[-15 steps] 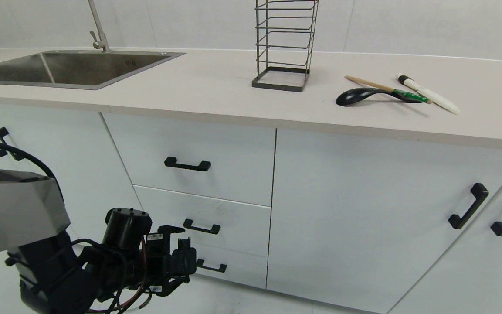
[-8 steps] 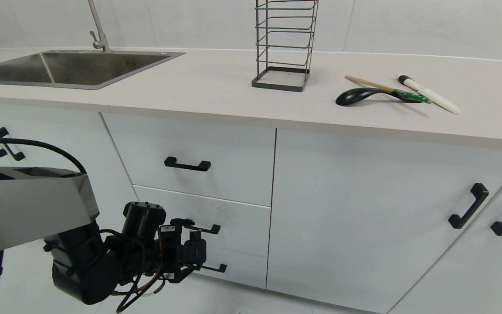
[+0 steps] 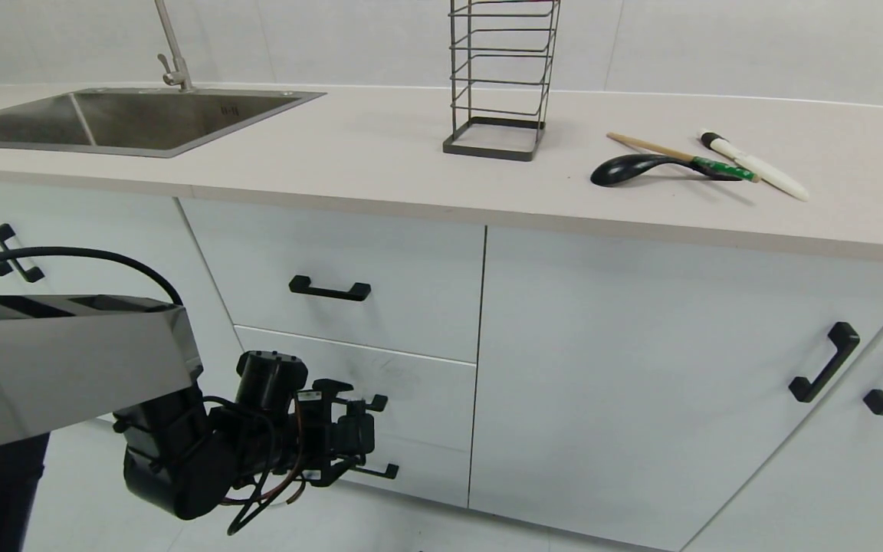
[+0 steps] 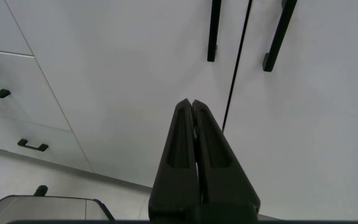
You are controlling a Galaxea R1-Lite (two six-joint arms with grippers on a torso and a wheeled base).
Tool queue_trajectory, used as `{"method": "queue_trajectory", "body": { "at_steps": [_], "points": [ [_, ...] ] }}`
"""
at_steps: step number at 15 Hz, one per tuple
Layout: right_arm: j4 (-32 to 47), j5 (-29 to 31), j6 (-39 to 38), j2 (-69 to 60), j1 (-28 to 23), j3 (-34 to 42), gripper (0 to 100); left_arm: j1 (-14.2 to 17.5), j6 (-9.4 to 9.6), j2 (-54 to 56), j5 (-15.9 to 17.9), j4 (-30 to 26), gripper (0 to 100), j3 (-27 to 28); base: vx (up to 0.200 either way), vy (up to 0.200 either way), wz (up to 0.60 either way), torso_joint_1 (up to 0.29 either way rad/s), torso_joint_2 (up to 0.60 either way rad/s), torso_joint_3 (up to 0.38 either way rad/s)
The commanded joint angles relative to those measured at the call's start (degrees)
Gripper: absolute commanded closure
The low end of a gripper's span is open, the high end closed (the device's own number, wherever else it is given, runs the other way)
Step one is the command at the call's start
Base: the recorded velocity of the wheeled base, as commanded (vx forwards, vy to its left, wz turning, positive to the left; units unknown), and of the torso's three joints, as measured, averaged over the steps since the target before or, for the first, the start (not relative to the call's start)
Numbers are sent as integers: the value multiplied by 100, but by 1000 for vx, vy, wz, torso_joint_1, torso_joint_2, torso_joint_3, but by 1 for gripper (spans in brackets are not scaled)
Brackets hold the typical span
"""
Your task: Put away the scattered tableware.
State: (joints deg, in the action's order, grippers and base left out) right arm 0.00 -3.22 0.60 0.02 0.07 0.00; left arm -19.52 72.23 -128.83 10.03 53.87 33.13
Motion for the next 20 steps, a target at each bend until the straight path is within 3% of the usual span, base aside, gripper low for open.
{"method": "queue_trajectory", "body": {
  "at_steps": [1, 13, 20],
  "points": [
    [0, -3, 2, -2, 1, 0, 100, -8, -7, -195, 7, 1, 0, 158, 0, 0, 0, 0, 0, 0],
    [0, -3, 2, -2, 1, -9, 100, -43, -16, -652, 25, 9, 0, 536, 0, 0, 0, 0, 0, 0],
    [0, -3, 2, -2, 1, -9, 100, -52, -16, -722, 113, 1, 0, 141, 0, 0, 0, 0, 0, 0]
  ]
}}
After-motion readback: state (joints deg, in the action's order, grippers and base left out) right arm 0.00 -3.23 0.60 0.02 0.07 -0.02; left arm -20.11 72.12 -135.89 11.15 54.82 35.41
